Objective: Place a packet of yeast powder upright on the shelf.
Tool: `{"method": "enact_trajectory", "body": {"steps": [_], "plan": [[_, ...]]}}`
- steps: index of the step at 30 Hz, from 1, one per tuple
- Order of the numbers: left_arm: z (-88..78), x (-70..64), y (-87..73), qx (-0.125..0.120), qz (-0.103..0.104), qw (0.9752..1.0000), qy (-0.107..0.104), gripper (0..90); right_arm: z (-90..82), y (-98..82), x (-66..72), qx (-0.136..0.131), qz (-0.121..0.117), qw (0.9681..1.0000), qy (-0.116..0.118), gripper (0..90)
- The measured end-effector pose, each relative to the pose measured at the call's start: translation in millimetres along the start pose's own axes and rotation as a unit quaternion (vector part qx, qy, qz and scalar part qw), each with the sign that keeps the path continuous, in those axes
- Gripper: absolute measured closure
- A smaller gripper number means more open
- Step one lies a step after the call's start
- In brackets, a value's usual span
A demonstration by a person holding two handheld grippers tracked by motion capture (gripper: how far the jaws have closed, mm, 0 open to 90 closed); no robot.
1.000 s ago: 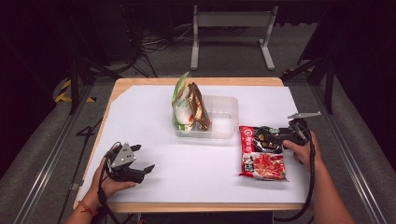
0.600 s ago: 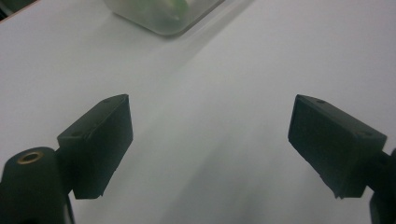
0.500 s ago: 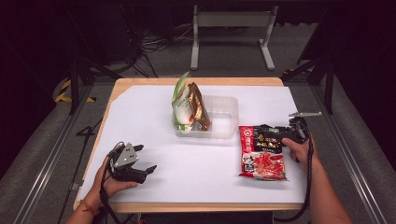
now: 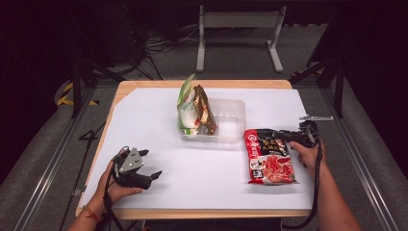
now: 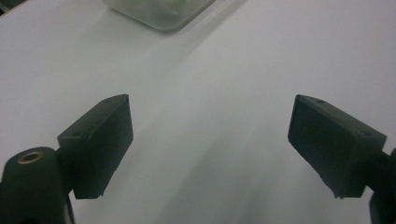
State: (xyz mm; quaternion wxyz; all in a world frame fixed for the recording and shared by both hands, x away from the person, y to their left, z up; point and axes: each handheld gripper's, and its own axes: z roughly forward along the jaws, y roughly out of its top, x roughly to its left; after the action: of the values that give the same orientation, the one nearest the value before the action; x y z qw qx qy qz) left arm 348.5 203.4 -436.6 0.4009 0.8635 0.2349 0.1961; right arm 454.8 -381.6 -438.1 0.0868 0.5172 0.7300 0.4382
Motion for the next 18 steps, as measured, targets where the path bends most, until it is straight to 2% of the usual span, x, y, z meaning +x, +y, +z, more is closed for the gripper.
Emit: {"method": "enact_trajectory", "body": {"steps": [4, 9, 15, 18], "plan": [[0.7, -0.3, 0.4, 0.002, 0.002, 1.0, 0.0, 14.8, -3.0, -0.7, 0.2, -0.005, -0.006, 1.0, 0.002, 74.6], [0.7, -1.1, 0.6, 0.002, 0.002, 1.0, -0.001, 14.9, -9.3, 0.1, 4.2, -0.013, -0.02, 0.9997, 0.001, 80.6], [-0.2, -0.8, 0.6, 0.0, -0.001, 1.0, -0.001, 14.8, -26.4, -0.4, 10.5, -0.021, -0.045, 0.9988, -0.005, 81.7], [0.5, -1.4, 1.2, -0.001, -0.002, 1.0, -0.003, 14.8, -35.2, -2.6, 14.8, -0.012, -0.052, 0.9984, -0.018, 81.6]]}}
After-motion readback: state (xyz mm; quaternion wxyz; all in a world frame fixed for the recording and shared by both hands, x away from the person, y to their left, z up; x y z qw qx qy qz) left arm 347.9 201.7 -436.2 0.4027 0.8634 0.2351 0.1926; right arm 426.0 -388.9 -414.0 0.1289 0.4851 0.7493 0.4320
